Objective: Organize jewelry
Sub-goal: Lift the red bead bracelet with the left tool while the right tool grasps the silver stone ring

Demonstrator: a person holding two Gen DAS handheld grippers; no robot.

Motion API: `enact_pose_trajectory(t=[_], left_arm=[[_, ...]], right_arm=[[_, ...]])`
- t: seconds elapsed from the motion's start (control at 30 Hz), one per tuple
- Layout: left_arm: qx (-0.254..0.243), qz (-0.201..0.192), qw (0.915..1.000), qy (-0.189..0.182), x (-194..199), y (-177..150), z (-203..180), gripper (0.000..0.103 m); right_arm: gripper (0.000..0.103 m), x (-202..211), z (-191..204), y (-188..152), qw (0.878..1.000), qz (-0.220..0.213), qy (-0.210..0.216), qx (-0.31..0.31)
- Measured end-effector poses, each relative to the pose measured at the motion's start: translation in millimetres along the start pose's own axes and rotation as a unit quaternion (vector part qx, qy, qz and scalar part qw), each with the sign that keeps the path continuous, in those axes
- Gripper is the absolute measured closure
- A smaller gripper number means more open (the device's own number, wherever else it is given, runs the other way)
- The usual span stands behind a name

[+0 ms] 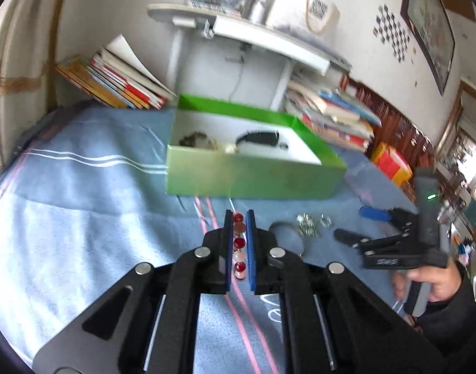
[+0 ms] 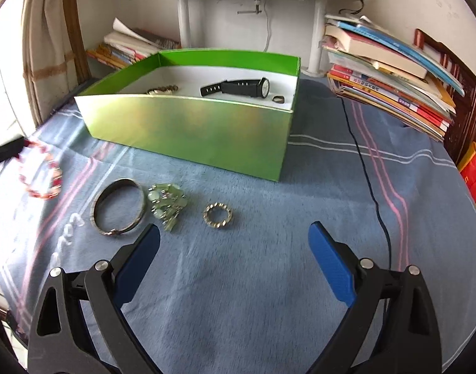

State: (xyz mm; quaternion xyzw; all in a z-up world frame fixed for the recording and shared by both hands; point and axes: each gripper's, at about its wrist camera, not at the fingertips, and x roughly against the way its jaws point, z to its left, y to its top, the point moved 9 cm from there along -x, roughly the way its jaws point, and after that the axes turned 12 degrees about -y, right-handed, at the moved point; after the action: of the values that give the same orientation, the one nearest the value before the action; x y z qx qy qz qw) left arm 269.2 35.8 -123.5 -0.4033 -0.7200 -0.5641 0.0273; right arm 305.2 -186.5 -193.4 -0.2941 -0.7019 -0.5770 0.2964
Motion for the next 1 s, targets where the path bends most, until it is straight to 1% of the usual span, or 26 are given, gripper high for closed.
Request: enact_pose_trajectory(t=[0.07,0.1,0.13,0.2,0.23,0.27,0.3,0.33,0.37,0.4,0.43,0.57,0.63,0.77,1.0], left_arm=[[-0.011,-0.005,0.9997,0.019,6.7,-0.8,-4.6,0.095],[-0.017,-0.009,0.9995,0.026,9.8,-2.1,-8.1,0.095],[-0.019,-0.007,0.9994,0.027,10.0,-0.2,-8.6,0.095],[-0.019,-0.011,0.9994,0.028,12.0,-1.0,-10.9,0.095],[-0.018,-0.009,0.9995,0.025,15.2,-2.7,-12.8,0.095],[-0.018,-0.008,0.9995,0.024,16.7,-3.1,-12.9,0.095],[-0.018,-0.010,0.9995,0.025,18.1,-2.5,-14.0,0.095],[-0.017,-0.011,0.9995,0.024,16.8,-3.3,-11.3,0.095],[-0.018,-0.010,0.9995,0.022,16.7,-4.1,-10.8,0.095],[-0.020,-0.008,0.9995,0.022,16.5,-4.2,-12.3,0.095],[-0.020,-0.008,0.9995,0.023,16.0,-4.3,-11.9,0.095],[-0.022,-0.004,0.9994,0.027,14.0,-6.0,-12.8,0.095],[-0.022,-0.002,0.9993,0.030,13.7,-7.1,-12.4,0.095],[-0.023,0.005,0.9992,0.032,10.7,-13.1,-16.5,0.095],[-0.038,0.018,0.9985,0.033,7.4,-25.0,-34.3,0.095]], right_arm=[[0.012,-9.1,1.4,1.6,1.000,0.014,-0.003,0.002],[0.018,-13.4,2.6,2.5,1.000,0.021,-0.003,0.003],[0.024,-16.7,4.3,1.9,1.000,0.027,-0.002,0.005],[0.032,-22.0,7.0,1.2,0.999,0.038,0.006,0.005],[0.036,-22.3,6.2,2.4,0.999,0.037,0.005,0.004],[0.038,-22.0,6.2,3.5,0.999,0.036,0.005,0.004],[0.044,-21.8,7.2,4.0,0.999,0.034,0.007,0.006],[0.054,-20.5,9.3,4.6,0.999,0.031,0.012,0.010],[0.061,-18.5,12.5,5.4,0.999,0.027,0.020,0.016],[0.074,-17.4,14.6,5.5,0.999,0.025,0.022,0.019],[0.082,-16.1,16.3,5.2,0.999,0.024,0.023,0.020],[0.082,-12.8,18.0,3.4,0.999,0.024,0.031,0.009],[0.082,-3.6,18.6,0.7,0.999,0.016,0.036,0.003],[0.082,30.4,19.3,-5.0,0.999,-0.016,0.044,-0.006],[0.082,93.7,-2.6,-9.5,0.996,-0.074,0.025,-0.032]])
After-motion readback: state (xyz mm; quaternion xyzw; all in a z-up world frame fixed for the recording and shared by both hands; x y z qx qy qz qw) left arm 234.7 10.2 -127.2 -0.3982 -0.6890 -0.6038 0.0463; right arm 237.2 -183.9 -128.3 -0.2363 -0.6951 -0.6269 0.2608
